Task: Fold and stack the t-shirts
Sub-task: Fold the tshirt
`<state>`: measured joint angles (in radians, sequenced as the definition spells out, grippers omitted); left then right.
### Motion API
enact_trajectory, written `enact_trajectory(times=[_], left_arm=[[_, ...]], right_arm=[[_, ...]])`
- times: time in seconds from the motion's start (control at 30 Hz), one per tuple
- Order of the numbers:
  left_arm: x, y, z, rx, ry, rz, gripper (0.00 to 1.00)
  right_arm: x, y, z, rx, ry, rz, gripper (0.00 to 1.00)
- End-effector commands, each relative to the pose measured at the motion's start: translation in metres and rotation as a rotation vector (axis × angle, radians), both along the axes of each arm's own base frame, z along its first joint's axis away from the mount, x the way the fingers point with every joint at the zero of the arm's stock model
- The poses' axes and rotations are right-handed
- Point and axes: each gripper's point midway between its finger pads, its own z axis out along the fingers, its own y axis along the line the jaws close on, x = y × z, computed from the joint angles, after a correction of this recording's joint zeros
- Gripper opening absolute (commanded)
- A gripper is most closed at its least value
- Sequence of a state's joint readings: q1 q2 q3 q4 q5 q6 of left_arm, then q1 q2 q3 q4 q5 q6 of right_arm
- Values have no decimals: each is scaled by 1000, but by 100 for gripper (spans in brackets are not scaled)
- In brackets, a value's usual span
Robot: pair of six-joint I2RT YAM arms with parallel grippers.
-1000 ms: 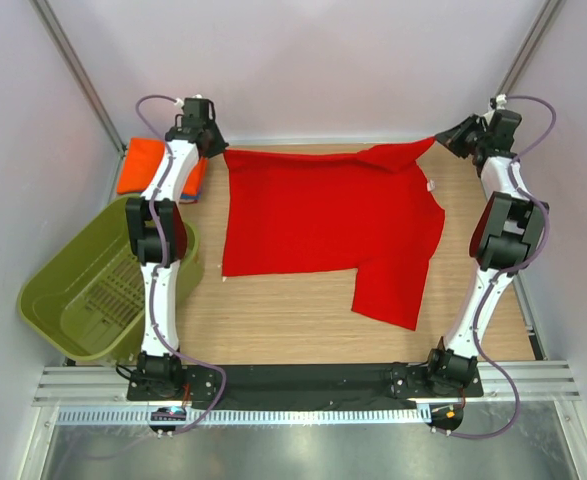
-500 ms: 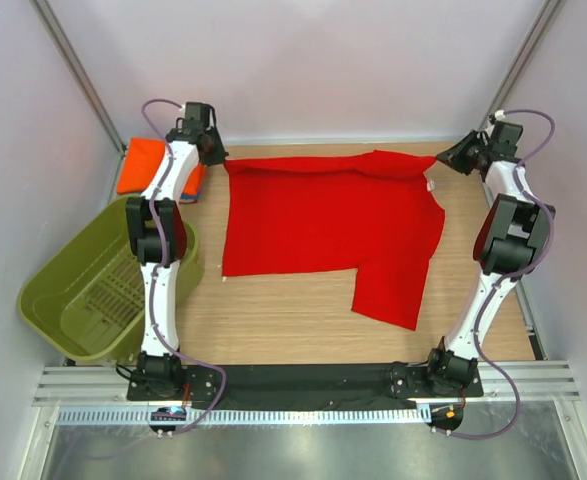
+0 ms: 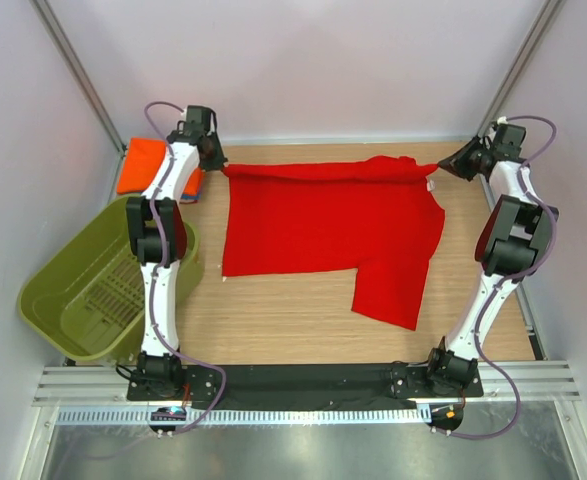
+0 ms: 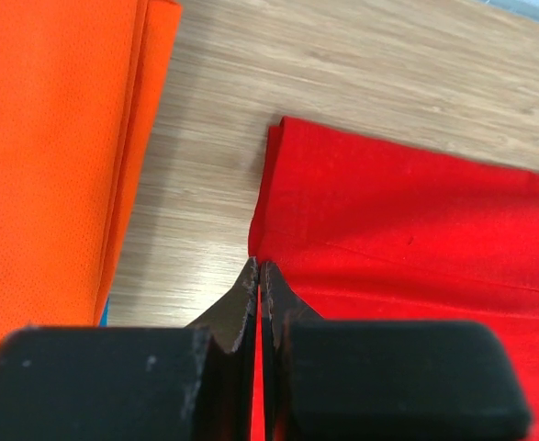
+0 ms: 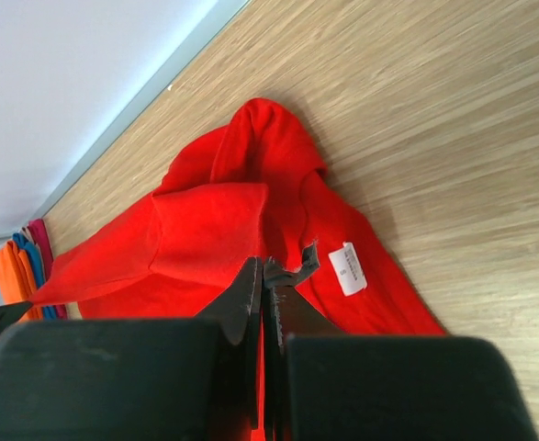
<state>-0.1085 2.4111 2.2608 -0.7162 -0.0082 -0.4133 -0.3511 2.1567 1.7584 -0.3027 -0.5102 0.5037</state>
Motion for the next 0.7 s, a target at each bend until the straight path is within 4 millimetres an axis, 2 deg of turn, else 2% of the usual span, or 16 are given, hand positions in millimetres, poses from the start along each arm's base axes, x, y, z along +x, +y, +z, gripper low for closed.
enact_trajectory(times=[0.0, 0.23, 0.37, 0.57, 0.67], left_arm=[[-4, 11, 24, 35, -34, -4, 0], [-13, 11, 17, 48, -4, -30, 0], [-22, 0, 6, 16, 28, -73, 0], [-35, -15, -7, -5, 73, -119, 0], [-41, -17, -16, 3, 103, -124, 0]], right_arm=[[-6, 0, 63, -22, -100, -2, 1], [-17, 5, 49, 0, -51, 2, 1], [-22, 4, 40, 0, -21, 1, 1], [-35, 4, 5, 23, 59, -16, 1], [-34, 4, 1, 35, 58, -14, 1]])
